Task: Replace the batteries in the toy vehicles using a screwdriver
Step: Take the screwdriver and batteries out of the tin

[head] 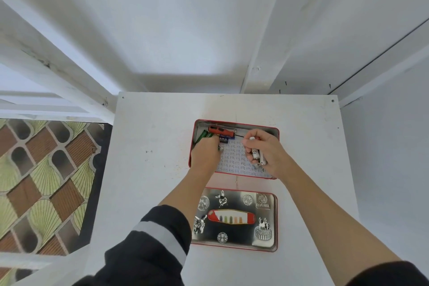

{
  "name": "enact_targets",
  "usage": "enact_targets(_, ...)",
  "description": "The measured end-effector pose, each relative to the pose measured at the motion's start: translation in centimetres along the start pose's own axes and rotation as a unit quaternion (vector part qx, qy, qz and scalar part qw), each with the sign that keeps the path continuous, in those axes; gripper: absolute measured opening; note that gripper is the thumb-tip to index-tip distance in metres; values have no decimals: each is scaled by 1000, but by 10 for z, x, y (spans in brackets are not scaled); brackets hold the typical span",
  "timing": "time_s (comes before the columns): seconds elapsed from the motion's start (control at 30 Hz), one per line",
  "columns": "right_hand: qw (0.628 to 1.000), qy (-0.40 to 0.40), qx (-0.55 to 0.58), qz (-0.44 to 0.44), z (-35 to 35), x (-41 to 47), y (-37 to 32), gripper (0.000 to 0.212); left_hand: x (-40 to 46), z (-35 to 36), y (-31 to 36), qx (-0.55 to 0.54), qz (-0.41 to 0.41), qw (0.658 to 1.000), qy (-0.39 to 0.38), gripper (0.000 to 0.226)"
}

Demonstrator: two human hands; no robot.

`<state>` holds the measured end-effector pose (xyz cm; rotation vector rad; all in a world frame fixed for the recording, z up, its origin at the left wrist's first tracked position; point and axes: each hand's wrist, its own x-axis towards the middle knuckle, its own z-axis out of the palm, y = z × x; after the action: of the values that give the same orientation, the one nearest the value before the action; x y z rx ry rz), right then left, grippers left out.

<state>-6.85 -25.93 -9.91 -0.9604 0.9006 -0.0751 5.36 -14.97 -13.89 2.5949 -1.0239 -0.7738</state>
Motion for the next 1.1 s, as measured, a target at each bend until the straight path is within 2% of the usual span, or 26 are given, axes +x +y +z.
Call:
enact_targets(0.07,994,26,-109,-2,4,0,-1,11,0,-3,1,-42,-4,999,15,16)
enact_targets(0.13,978,42,-204,-12,9,4,0,6,-5,-10,3,-176,-14,983,49,9)
enact_targets(0.17,969,47,-242,-20,12,7,2,6,-10,-15,4,-257,-22,964,59,6)
enact_targets(0.23,938,57,-339,-47,19,16,8,4,-24,-27,3,-421,-55,904,45,7)
enact_targets(0.3,886,58,-450,-92,24,26,14,12,-37,-40,-3,-566,-74,821,8,7)
enact_targets(0.4,819,51,-557,-127,35,38,19,30,-49,-52,-17,-704,-70,706,-34,13)
enact_targets(0.47,770,43,-623,-130,43,43,20,33,-52,-56,-25,-748,-93,655,-50,22)
enact_targets(0.53,705,26,-695,-138,49,45,22,33,-54,-59,-31,-768,-118,626,-63,22)
enact_targets(0.6,669,24,-728,-145,53,47,24,32,-53,-62,-32,-765,-136,625,-66,19)
enact_targets(0.7,644,22,-749,-155,53,48,24,28,-51,-65,-29,-741,-147,653,-55,13)
enact_targets(0.83,635,7,-757,-151,40,44,20,23,-44,-69,-22,-738,-144,658,-49,12)
enact_targets(0.93,598,-23,-786,-153,31,42,22,24,-40,-70,-18,-741,-148,654,-38,12)
enact_targets(1.0,595,-31,-791,-142,27,39,25,23,-38,-68,-15,-739,-153,655,-30,11)
enact_targets(1.03,624,-24,-770,-131,26,37,25,22,-37,-67,-14,-738,-156,656,-29,11)
enact_targets(1.07,694,-4,-710,-116,26,33,24,19,-36,-66,-14,-734,-156,661,-30,10)
enact_targets(1.1,792,28,-604,-88,25,30,19,15,-34,-65,-13,-722,-150,674,-32,11)
